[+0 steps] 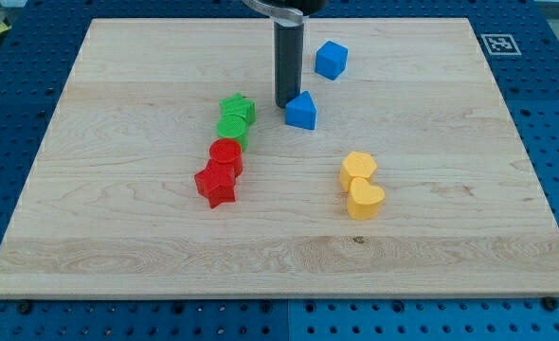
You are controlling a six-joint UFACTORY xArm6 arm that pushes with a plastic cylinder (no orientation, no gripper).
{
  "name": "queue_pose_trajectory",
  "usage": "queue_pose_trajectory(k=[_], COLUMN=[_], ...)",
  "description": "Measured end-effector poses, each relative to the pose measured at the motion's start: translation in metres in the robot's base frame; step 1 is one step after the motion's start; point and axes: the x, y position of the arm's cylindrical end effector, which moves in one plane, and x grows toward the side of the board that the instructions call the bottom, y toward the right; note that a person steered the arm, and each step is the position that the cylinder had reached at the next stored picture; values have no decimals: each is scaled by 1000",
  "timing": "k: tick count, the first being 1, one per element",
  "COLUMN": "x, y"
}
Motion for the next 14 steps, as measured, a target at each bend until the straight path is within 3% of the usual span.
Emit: queue_pose_trajectory(k=[5, 14], x=[50, 64], y=[32, 46])
